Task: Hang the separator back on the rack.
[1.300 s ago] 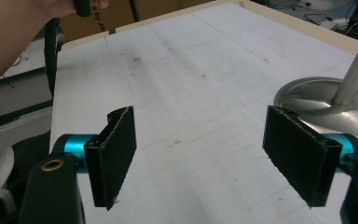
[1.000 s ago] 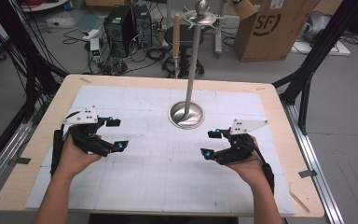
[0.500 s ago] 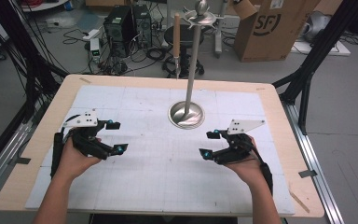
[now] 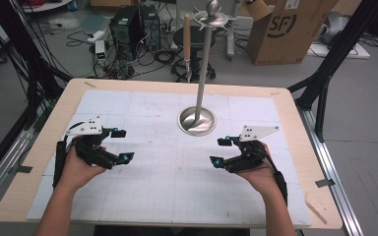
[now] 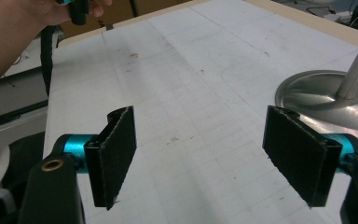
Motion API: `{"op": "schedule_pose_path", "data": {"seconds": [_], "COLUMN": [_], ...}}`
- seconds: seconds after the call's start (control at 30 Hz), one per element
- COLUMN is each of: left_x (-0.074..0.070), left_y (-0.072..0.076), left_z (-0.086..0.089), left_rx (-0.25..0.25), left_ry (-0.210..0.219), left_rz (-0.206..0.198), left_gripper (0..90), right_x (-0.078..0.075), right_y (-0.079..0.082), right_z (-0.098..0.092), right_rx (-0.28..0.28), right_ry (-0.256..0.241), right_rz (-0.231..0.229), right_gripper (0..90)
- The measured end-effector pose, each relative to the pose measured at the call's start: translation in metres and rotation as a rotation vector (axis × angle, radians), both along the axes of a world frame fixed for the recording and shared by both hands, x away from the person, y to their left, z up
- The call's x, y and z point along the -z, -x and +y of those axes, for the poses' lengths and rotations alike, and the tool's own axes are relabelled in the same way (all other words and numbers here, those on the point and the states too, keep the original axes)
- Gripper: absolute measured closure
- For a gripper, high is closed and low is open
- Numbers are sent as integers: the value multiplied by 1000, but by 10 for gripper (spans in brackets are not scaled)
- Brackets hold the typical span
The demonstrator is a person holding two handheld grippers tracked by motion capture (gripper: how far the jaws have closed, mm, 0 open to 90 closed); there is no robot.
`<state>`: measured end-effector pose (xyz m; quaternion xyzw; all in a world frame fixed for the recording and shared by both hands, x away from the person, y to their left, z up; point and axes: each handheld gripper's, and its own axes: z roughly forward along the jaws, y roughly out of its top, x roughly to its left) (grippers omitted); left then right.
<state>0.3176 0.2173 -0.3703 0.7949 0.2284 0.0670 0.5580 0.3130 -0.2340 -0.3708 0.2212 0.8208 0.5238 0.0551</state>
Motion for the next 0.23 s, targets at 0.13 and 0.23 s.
{"op": "schedule_pose_path", "data": {"seconds": [0.13, 0.23], "left_x": [0, 0], "left_y": [0, 0], "left_z": [0, -1], "left_rx": [0, 1], "left_ry": [-1, 4], "left_rz": [0, 2], "left_gripper": [99, 98], "right_x": [0, 0], "right_y": [0, 0], "right_z": [0, 0], "right_rx": [-1, -1], "right_ry": [-3, -1], "right_rz": [-3, 0], "right_gripper": [252, 252]}}
